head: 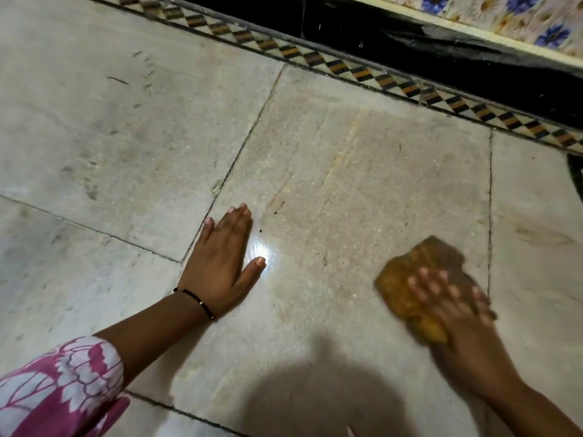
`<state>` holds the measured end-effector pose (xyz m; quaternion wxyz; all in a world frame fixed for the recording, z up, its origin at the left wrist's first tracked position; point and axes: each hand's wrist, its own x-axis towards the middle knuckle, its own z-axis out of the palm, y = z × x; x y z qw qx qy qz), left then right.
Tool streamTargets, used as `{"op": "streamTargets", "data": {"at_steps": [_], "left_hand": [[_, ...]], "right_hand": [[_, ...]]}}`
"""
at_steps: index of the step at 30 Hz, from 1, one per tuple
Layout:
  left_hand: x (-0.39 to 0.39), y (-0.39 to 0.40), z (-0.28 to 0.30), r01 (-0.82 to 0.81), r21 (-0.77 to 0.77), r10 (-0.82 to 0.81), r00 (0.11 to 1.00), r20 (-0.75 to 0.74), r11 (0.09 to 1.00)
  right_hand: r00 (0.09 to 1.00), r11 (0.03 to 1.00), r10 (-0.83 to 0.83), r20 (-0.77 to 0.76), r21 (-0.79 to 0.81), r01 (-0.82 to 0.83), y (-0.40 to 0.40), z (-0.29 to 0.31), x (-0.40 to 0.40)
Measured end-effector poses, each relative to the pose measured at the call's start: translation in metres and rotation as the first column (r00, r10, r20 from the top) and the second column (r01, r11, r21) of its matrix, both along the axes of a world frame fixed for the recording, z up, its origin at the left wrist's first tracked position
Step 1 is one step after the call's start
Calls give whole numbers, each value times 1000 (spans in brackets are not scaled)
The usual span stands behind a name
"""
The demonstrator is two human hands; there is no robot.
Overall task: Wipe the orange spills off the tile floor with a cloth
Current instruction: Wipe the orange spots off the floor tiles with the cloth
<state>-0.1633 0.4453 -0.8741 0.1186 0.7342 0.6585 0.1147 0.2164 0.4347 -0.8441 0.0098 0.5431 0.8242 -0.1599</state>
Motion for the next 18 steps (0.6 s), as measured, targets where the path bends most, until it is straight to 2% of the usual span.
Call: {"op": "streamTargets", "data": {"at_steps": [2, 4, 6, 7, 10, 13, 15, 18], "left_hand": [[3, 0, -1, 37, -16, -38, 999, -38, 999], [3, 1, -3, 33, -39, -36, 996, -85, 999], [4, 2, -4, 35, -56, -41, 992, -117, 998], [3, 2, -4, 36, -60, -44, 991, -126, 998], [4, 2, -4, 44, -61, -51, 992, -119, 997], [7, 1, -3, 20, -41, -24, 994, -107, 999], [7, 2, -3, 6, -39, -9, 997, -79, 999], [5, 1, -4, 28, -36, -32, 996, -89, 999]], "right_hand": [[981, 981, -196, -7, 3, 196, 27, -2, 4], [916, 916, -400, -39, 24, 401, 64, -10, -22], [873, 873, -487, -11, 28, 487, 90, -14, -61], [889, 888, -459, -1, 30, 458, 95, -15, -82], [972, 972, -233, -17, -1, 233, 64, -9, -128], [999, 997, -47, -18, 68, 48, -2, -11, -118], [998, 997, -56, 15, 61, 55, -39, -16, -82], [974, 975, -224, 27, 12, 224, -61, -7, -18]]}}
